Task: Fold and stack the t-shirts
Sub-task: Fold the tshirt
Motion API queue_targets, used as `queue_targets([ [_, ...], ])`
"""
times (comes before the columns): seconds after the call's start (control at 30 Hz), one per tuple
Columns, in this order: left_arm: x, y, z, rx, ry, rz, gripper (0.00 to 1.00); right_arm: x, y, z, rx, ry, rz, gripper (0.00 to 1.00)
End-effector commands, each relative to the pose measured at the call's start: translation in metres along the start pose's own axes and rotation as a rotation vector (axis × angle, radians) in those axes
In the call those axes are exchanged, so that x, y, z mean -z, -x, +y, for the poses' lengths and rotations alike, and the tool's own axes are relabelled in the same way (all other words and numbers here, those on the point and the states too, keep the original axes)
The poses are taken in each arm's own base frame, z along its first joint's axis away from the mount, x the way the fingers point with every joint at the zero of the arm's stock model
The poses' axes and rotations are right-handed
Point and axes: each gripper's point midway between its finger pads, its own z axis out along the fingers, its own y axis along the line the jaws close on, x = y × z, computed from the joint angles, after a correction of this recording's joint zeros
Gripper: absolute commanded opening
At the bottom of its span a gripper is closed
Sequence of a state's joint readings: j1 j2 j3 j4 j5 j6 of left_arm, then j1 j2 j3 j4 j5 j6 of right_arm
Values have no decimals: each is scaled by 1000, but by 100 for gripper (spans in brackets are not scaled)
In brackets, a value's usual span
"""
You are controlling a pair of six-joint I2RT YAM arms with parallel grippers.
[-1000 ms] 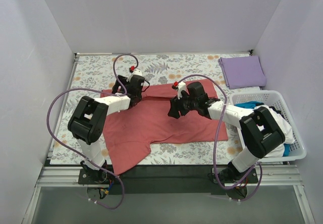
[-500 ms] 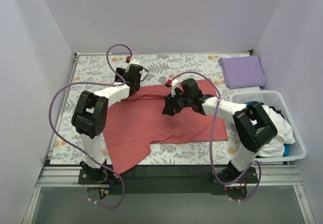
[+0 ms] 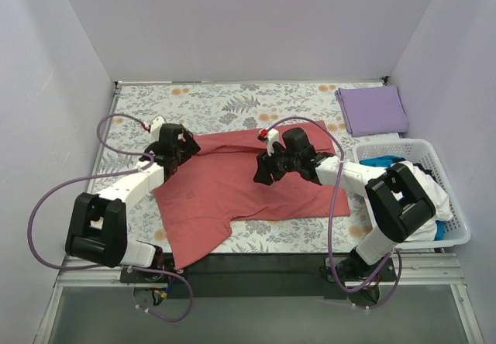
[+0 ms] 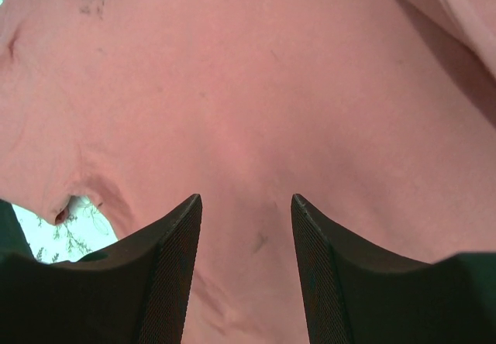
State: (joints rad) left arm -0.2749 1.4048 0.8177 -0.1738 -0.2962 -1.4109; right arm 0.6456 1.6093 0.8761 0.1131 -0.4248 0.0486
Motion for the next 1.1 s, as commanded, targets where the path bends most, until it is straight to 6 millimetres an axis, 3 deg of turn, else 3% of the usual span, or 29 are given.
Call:
queue_targets([
  [0.0,2,-3,-28,209,-203,-13,65,8,12,6,27,7,-55,56],
  [0.13,-7,-4,-27,268,-265,-29,60,10,9,6,28,1,-57,56],
  [0.63,-50,-18,-32,280,-249,36,58,9,1,2,22,-13,-42,56],
  [0.8,-55,-20,-40,276,-276,55,58,9,0,2,21,-10,-41,56],
  [1.07,-65,-25,-30,250,-233,51,62,9,0,2,20,-8,-41,56],
])
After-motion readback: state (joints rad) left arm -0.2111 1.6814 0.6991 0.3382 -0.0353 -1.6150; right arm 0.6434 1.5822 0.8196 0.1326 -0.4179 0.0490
